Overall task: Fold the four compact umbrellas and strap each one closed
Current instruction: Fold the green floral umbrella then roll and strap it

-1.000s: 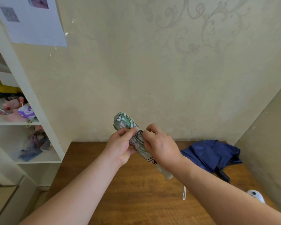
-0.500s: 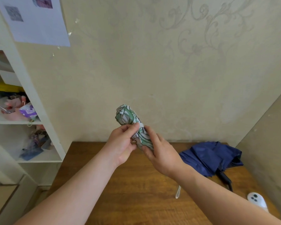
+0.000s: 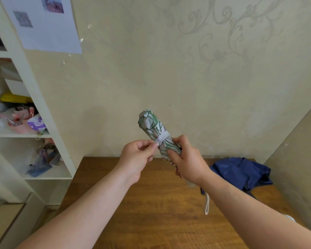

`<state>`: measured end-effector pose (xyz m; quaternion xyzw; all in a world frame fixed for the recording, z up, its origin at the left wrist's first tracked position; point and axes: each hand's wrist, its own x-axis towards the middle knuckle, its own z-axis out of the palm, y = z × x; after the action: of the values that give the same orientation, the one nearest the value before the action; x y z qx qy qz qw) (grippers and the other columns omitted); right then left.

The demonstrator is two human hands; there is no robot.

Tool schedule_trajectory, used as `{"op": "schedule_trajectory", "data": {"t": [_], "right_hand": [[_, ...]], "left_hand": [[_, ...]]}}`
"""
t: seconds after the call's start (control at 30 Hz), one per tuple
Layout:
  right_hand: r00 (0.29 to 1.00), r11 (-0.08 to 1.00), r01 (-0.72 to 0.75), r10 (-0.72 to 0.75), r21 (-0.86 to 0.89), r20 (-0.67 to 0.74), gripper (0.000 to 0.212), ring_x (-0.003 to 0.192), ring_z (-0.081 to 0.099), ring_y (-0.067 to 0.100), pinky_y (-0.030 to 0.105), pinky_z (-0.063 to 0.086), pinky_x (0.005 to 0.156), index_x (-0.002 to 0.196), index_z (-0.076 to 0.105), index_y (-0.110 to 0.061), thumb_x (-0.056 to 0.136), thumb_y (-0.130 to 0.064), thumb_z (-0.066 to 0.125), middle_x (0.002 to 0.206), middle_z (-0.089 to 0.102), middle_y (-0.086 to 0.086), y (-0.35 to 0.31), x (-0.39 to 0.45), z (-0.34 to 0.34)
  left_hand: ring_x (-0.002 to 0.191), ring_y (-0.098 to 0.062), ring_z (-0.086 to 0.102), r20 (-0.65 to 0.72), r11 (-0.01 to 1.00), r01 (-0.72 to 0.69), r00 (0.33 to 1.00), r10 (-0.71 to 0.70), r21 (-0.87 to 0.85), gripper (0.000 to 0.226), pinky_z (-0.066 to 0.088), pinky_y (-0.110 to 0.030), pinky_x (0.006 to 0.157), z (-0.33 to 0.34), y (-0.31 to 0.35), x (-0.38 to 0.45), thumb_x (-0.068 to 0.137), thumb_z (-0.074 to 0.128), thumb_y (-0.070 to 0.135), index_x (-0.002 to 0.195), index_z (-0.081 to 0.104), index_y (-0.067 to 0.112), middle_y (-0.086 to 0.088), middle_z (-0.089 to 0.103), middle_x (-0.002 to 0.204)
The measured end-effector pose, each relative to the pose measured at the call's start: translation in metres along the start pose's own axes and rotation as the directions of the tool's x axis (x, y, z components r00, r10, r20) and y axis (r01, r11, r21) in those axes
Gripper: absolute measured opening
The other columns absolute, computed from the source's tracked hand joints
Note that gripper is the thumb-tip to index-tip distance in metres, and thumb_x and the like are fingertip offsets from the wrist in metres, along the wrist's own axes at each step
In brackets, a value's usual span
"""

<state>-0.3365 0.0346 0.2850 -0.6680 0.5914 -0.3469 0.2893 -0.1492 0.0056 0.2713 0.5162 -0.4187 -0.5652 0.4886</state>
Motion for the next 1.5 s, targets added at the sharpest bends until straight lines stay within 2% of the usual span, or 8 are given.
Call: {"op": "schedule_trajectory", "data": {"t": [0.3, 0.57, 0.73, 0.9, 1.1, 1.2, 1.37, 1.5], "right_hand": [[0.995, 0.994, -0.066, 0.072, 0.084, -0.068, 0.014, 0.054, 0.067, 0.04, 0.053, 0.058, 0.047, 0.111, 0.043, -0.029, 0.106, -0.034, 0.056, 0.096, 0.067, 0.007, -0.007, 0.004, -0.019], [0.998, 0.996, -0.026, 0.031, 0.089, -0.046, 0.014, 0.054, 0.068, 0.037, 0.057, 0.057, 0.048, 0.112, 0.046, -0.029, 0.106, -0.035, 0.057, 0.096, 0.068, 0.007, -0.009, -0.003, -0.014], [0.998, 0.983, -0.053, 0.057, 0.176, -0.02, 0.012, 0.052, 0.066, 0.038, 0.054, 0.058, 0.048, 0.107, 0.047, -0.033, 0.105, -0.034, 0.059, 0.097, 0.07, 0.009, -0.004, -0.006, -0.019], [0.999, 0.977, -0.053, 0.052, 0.208, 0.009, 0.012, 0.053, 0.066, 0.038, 0.048, 0.058, 0.047, 0.106, 0.048, -0.034, 0.105, -0.033, 0.06, 0.094, 0.072, 0.009, -0.001, -0.009, -0.022], [0.997, 0.959, -0.065, 0.054, 0.276, 0.047, 0.012, 0.051, 0.063, 0.036, 0.047, 0.057, 0.049, 0.107, 0.049, -0.031, 0.104, -0.032, 0.061, 0.098, 0.07, 0.013, -0.001, -0.011, -0.023], [0.996, 0.95, -0.069, 0.051, 0.305, 0.066, 0.012, 0.052, 0.062, 0.037, 0.047, 0.056, 0.05, 0.108, 0.049, -0.029, 0.105, -0.031, 0.061, 0.1, 0.069, 0.015, -0.002, -0.012, -0.024], [0.995, 0.943, -0.091, 0.077, 0.32, 0.057, 0.013, 0.052, 0.061, 0.037, 0.045, 0.055, 0.05, 0.11, 0.048, -0.027, 0.105, -0.029, 0.061, 0.101, 0.069, 0.018, -0.003, -0.011, -0.028], [0.993, 0.931, -0.108, 0.087, 0.348, 0.075, 0.016, 0.052, 0.06, 0.037, 0.045, 0.054, 0.05, 0.111, 0.049, -0.025, 0.104, -0.028, 0.062, 0.1, 0.069, 0.018, -0.008, -0.014, -0.027]], "left_hand": [[0.085, -0.019, 0.067, 0.095, 0.967, 0.116, 0.991, -0.096, -0.226, 0.016, 0.06, -0.039, 0.089, -0.005, 0.009, -0.003, 0.099, 0.072, 0.017, 0.114, 0.076, 0.012, -0.006, 0.07, 0.091], [0.104, -0.019, 0.068, -0.033, 0.993, -0.088, 0.995, 0.091, 0.075, 0.012, 0.058, -0.037, 0.088, 0.015, 0.013, -0.002, 0.107, 0.058, 0.033, 0.114, 0.062, 0.025, -0.001, 0.069, 0.116], [0.123, -0.009, 0.05, 0.172, 0.964, -0.069, 0.985, 0.025, 0.256, 0.022, 0.037, -0.034, 0.101, 0.007, -0.006, 0.001, 0.109, 0.045, 0.051, 0.121, 0.051, 0.034, 0.012, 0.057, 0.132], [0.113, -0.011, 0.059, 0.285, 0.961, -0.057, 0.958, -0.023, 0.271, 0.027, 0.04, -0.029, 0.102, 0.001, -0.017, -0.004, 0.107, 0.051, 0.047, 0.116, 0.065, 0.026, 0.006, 0.066, 0.109], [0.134, 0.001, 0.046, 0.378, 0.992, 0.003, 0.924, -0.051, 0.128, 0.046, 0.029, -0.031, 0.118, 0.003, -0.013, -0.007, 0.102, 0.048, 0.057, 0.144, 0.052, 0.039, 0.025, 0.055, 0.142], [0.121, 0.002, 0.053, 0.402, 0.978, -0.022, 0.913, -0.065, 0.208, 0.023, 0.035, -0.029, 0.112, -0.005, -0.014, -0.008, 0.1, 0.05, 0.055, 0.114, 0.063, 0.042, 0.027, 0.063, 0.12], [0.099, -0.023, 0.067, 0.359, 0.972, -0.102, 0.933, 0.02, 0.21, 0.032, 0.048, -0.042, 0.099, -0.017, -0.023, -0.003, 0.108, 0.054, 0.033, 0.082, 0.067, 0.019, 0.002, 0.062, 0.074], [0.101, -0.013, 0.067, 0.311, 0.966, -0.081, 0.95, 0.0, 0.247, 0.035, 0.047, -0.047, 0.107, -0.024, -0.024, 0.002, 0.107, 0.06, 0.03, 0.075, 0.074, 0.025, -0.001, 0.071, 0.081]]}}
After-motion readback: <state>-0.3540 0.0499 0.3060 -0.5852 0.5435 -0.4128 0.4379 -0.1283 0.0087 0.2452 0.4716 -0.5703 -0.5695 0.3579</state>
